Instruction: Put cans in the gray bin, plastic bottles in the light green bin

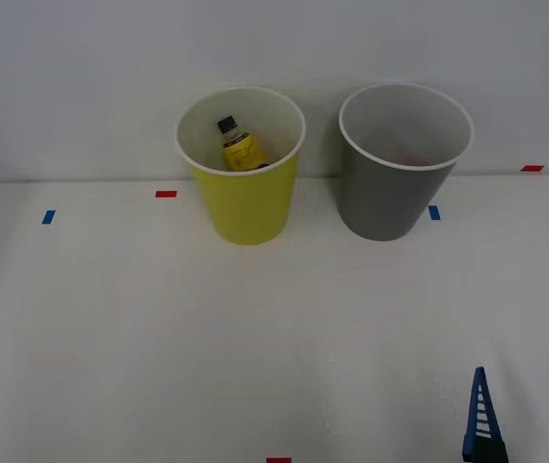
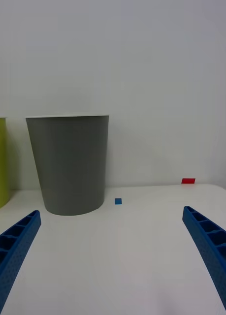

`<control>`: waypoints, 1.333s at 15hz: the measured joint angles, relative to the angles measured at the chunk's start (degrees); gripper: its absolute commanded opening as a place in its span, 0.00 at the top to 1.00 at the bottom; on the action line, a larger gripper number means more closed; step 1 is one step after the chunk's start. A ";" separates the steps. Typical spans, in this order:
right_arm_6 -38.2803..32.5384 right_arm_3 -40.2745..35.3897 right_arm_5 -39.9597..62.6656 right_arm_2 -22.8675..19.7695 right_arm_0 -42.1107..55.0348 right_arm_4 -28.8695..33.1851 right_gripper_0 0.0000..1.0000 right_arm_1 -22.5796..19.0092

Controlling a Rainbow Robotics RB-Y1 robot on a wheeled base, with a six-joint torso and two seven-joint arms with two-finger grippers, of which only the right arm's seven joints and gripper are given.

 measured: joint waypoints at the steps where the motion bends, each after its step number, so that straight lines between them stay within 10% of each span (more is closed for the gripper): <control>1: -0.36 -0.16 -0.01 -0.20 0.16 0.35 0.00 0.00; 20: -8.00 -6.77 3.03 -1.44 2.86 7.80 0.00 -0.55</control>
